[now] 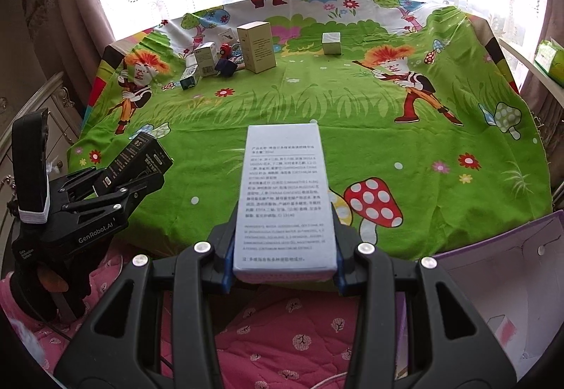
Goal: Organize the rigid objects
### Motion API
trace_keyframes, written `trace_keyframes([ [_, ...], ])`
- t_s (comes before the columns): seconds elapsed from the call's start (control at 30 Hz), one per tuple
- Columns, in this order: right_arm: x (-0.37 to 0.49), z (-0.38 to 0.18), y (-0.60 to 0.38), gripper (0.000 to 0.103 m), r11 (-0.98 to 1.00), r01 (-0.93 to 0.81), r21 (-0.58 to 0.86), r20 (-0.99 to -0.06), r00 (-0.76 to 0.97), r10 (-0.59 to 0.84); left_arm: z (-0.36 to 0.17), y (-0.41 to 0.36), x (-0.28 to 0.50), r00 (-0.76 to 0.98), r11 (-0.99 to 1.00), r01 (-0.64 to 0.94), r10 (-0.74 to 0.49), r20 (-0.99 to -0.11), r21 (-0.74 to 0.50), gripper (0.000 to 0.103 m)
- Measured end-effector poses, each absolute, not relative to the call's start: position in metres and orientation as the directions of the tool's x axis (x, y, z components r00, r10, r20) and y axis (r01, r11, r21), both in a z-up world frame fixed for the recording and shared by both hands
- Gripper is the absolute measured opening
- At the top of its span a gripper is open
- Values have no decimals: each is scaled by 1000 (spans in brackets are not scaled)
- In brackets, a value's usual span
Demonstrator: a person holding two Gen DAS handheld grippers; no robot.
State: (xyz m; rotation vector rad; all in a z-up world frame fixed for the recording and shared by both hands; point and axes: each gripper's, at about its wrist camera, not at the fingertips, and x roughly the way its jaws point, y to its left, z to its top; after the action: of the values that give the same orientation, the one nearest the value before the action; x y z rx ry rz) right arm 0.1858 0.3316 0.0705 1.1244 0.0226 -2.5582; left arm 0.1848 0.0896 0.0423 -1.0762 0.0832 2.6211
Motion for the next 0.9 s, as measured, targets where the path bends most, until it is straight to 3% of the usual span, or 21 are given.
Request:
trace_keyframes([
  [0.9, 251, 67, 461, 45, -988, 94, 124, -710, -687, -155, 89, 206, 243, -590, -798, -602, 421, -689, 28, 41],
])
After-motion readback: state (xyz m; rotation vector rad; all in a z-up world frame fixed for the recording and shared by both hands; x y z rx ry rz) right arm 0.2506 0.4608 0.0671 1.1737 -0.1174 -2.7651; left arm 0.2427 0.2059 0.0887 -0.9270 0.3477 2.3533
